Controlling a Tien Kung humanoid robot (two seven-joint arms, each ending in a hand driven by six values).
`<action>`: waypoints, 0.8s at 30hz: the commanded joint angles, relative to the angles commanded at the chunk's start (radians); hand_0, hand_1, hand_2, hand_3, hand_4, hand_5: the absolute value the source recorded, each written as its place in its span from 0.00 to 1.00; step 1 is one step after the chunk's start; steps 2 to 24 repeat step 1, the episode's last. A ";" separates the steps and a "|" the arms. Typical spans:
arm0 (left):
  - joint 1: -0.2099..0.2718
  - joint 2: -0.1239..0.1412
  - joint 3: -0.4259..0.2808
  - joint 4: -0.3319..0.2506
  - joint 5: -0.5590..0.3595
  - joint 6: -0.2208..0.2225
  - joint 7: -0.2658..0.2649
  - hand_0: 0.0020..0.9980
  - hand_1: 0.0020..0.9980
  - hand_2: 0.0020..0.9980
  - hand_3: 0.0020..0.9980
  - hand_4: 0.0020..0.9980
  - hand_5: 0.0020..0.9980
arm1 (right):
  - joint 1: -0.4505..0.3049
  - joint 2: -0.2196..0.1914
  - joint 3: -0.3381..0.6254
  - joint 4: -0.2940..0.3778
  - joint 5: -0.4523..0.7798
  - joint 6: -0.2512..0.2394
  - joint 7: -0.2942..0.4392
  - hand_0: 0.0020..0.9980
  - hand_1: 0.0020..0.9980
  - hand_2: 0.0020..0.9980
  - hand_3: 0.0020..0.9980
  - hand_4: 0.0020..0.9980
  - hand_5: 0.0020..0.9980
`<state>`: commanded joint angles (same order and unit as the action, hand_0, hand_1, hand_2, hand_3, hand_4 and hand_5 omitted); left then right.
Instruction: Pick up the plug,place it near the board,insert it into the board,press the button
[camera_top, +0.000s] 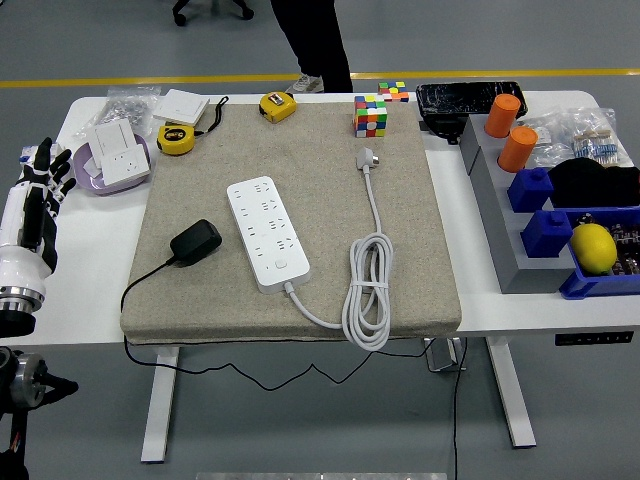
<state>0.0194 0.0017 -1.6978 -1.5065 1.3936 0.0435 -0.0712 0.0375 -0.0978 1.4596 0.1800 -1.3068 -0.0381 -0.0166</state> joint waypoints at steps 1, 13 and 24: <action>0.000 0.000 0.000 0.000 0.003 -0.005 0.002 0.94 1.00 0.98 1.00 1.00 1.00 | 0.000 0.000 0.001 0.000 -0.001 0.000 -0.001 0.84 0.77 0.76 0.79 1.00 0.88; 0.000 0.000 0.000 0.000 0.003 -0.005 0.002 0.94 1.00 0.98 1.00 1.00 1.00 | 0.000 0.000 0.001 0.000 -0.001 0.000 -0.001 0.84 0.77 0.76 0.79 1.00 0.88; 0.000 0.000 0.000 0.000 0.003 -0.005 0.002 0.94 1.00 0.98 1.00 1.00 1.00 | 0.000 0.000 0.001 0.000 -0.001 0.000 -0.001 0.84 0.77 0.76 0.79 1.00 0.88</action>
